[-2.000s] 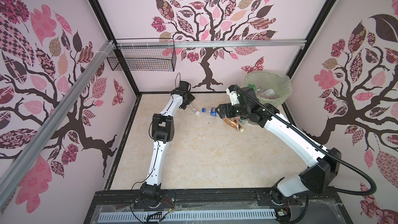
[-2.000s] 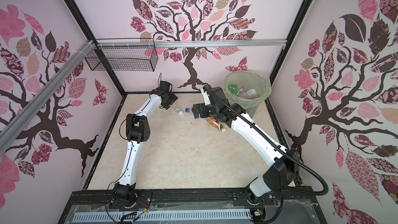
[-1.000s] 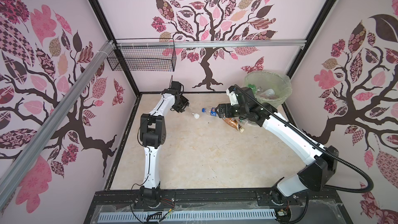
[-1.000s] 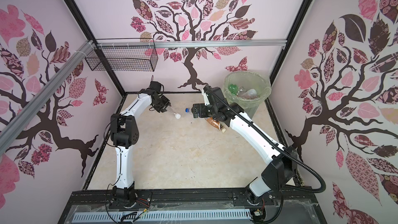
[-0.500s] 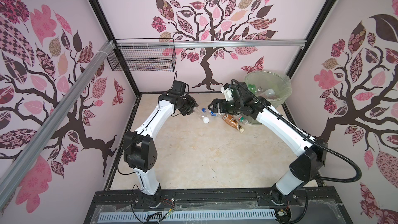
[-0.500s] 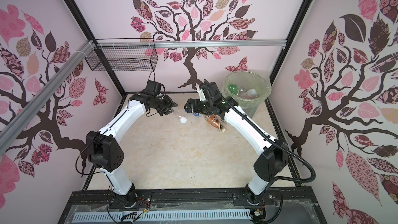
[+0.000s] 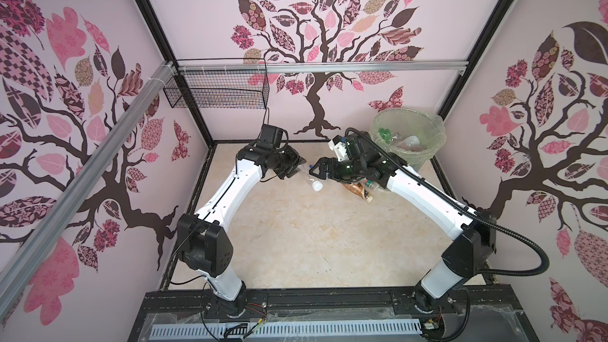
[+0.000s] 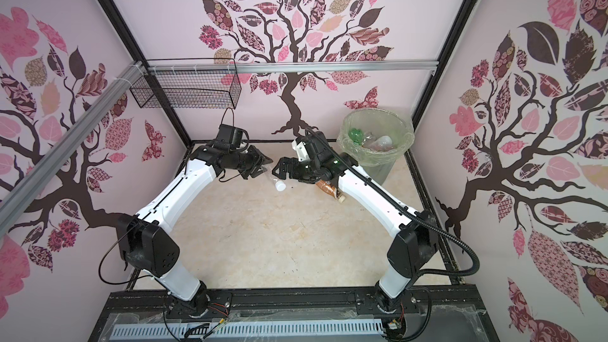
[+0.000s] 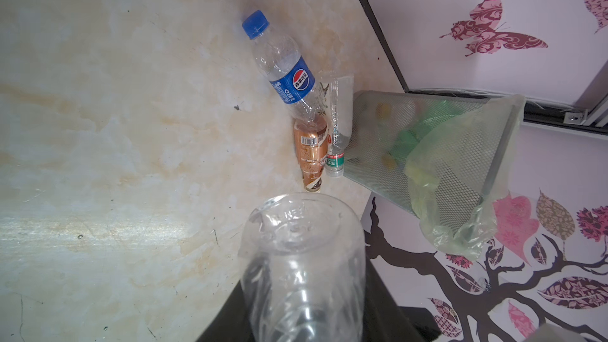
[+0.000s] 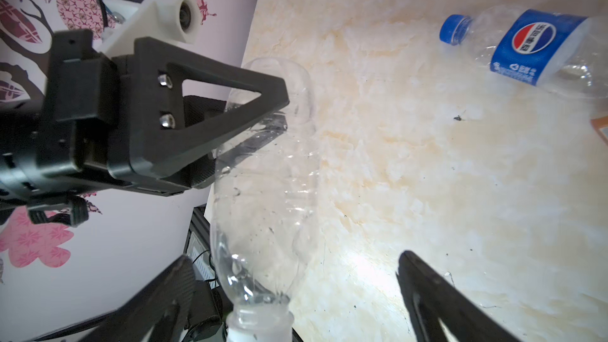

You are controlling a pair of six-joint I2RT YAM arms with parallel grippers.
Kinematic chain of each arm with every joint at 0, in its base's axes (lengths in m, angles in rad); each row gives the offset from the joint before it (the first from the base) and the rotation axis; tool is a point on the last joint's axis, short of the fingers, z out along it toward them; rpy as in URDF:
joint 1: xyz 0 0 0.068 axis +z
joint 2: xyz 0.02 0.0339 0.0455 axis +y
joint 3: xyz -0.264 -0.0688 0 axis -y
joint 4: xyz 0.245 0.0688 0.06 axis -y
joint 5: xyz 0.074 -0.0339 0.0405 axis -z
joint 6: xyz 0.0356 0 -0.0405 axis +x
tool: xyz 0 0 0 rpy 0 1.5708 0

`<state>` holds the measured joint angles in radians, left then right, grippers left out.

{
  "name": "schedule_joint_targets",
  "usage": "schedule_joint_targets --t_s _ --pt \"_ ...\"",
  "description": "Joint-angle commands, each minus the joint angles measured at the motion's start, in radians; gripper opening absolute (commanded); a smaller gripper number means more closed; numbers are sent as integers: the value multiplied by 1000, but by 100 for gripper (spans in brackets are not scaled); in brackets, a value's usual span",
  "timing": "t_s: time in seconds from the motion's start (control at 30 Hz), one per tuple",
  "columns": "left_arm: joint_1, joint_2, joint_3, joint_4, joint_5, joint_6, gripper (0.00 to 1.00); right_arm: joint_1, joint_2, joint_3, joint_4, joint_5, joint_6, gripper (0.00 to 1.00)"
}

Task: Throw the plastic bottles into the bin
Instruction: 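Close right gripper on the clear bottle while left gripper holds it, then carry the clear bottle over the bin with right gripper and release while left gripper withdraws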

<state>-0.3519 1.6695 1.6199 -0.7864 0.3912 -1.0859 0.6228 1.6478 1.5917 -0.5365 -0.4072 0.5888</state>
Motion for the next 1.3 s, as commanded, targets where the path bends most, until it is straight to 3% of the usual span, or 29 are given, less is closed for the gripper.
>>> schedule_joint_targets --t_s 0.0,0.17,0.37,0.5,0.83,1.07,1.27 --pt "-28 -19 -10 10 13 -11 40 6 -4 -16 34 -33 38 96" --pt "-60 -18 -7 10 14 -21 40 17 0 -35 41 -27 52 92" --pt "-66 -13 18 1 17 -29 40 16 1 -51 60 -28 74 80" --pt "-67 -6 34 2 22 -36 40 17 8 -49 70 -41 82 67" --pt "-68 9 71 -4 30 -51 46 16 23 -43 93 -71 104 51" --pt "-56 16 82 -1 41 -69 65 17 20 -28 60 -50 74 51" --pt "10 10 132 -10 75 -140 87 -2 34 50 -38 11 15 50"
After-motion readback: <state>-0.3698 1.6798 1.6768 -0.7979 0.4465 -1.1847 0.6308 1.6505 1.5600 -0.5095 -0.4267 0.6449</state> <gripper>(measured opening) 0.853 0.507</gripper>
